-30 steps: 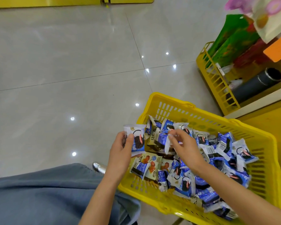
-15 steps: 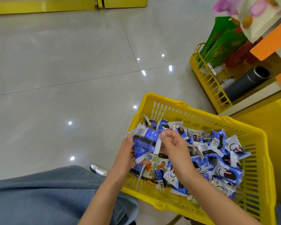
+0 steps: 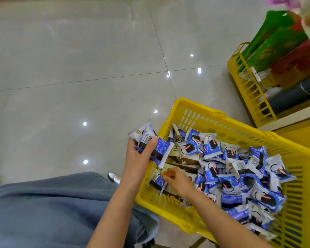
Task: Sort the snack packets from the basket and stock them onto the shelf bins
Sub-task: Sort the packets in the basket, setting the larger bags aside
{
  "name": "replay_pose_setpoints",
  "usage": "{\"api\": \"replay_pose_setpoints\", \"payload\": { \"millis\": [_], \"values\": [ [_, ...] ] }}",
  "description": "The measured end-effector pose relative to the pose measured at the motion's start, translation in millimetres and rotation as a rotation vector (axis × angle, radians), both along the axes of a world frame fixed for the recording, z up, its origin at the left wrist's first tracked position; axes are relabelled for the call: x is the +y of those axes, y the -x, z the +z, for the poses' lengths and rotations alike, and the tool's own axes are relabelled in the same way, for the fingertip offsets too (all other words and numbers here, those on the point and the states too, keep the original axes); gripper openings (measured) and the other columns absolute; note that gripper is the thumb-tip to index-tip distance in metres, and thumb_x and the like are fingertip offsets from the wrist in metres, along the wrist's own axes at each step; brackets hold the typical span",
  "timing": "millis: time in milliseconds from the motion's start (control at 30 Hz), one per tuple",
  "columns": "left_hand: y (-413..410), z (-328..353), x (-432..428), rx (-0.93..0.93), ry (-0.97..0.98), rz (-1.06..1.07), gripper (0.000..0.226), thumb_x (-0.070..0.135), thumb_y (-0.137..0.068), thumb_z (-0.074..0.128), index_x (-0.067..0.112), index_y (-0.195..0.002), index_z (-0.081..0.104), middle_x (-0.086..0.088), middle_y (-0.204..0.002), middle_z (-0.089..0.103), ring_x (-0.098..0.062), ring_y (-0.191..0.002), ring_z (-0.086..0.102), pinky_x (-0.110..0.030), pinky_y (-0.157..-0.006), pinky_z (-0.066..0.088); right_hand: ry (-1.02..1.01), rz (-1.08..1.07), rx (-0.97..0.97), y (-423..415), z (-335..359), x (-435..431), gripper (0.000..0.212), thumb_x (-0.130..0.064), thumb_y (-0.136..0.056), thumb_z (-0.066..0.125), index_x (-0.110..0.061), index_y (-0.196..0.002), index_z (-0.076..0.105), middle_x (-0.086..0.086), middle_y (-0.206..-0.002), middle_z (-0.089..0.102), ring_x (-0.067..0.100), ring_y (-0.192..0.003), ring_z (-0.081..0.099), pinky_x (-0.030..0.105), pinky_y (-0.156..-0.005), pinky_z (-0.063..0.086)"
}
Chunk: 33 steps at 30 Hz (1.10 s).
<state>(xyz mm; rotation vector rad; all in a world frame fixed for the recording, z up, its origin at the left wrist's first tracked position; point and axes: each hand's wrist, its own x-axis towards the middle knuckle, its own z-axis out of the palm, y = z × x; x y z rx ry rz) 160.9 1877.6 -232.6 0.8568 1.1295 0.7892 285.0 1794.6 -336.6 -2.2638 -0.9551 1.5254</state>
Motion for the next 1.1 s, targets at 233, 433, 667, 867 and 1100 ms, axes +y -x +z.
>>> {"api": "replay_pose_setpoints", "payload": {
  "millis": [233,433,667,867,1100],
  "values": [
    [-3,3,-3,0.007,-0.023,-0.095,0.047,0.047,-0.064,0.063,0.035,-0.107,0.05,0.016,-0.098,0.066,0.002,-0.086,0.067,-0.01,-0.063,0.05,0.105,0.245,-0.206,6,-16,9,0.036,-0.029,-0.09,0.059,-0.013,-0.123,0.057,0.005,-0.129,0.057,0.021,-0.116,0.054,0.029,-0.093,0.042],
    [-14,-3,-10,0.093,0.013,-0.249,0.025,0.035,-0.081,0.063,0.027,-0.097,0.045,0.008,-0.091,0.064,0.006,-0.071,0.066,-0.009,-0.053,0.047,-0.047,0.113,-0.203,-38,33,-16,0.037,-0.024,-0.09,0.06,-0.012,-0.125,0.055,0.003,-0.127,0.058,0.013,-0.098,0.06,0.022,-0.081,0.047],
    [-72,-15,-61,0.311,-0.077,-0.635,0.049,0.051,-0.08,0.064,0.026,-0.115,0.04,0.008,-0.113,0.057,-0.006,-0.099,0.058,-0.017,-0.076,0.048,-0.19,-0.233,-0.157,-126,107,-82,0.034,-0.018,-0.093,0.055,-0.015,-0.127,0.049,-0.006,-0.116,0.049,0.01,-0.071,0.059,0.023,-0.068,0.054],
    [-138,-21,-128,0.37,-0.027,-0.971,0.077,0.048,-0.09,0.053,0.01,-0.144,0.014,-0.007,-0.151,0.025,-0.023,-0.137,0.029,-0.031,-0.109,0.025,-0.181,-0.334,-0.37,-169,120,-144,0.026,-0.014,-0.093,0.055,-0.015,-0.118,0.049,-0.003,-0.114,0.051,0.009,-0.068,0.055,0.023,-0.062,0.044],
    [-143,-11,-138,0.58,-0.486,-1.074,0.053,0.039,-0.097,0.042,0.019,-0.143,0.027,-0.003,-0.141,0.039,-0.021,-0.13,0.036,-0.036,-0.108,0.032,-0.1,-0.147,-0.62,-173,117,-170,0.033,-0.009,-0.092,0.052,-0.01,-0.125,0.049,0.008,-0.126,0.05,0.019,-0.118,0.045,0.024,-0.094,0.035]
  ]
}}
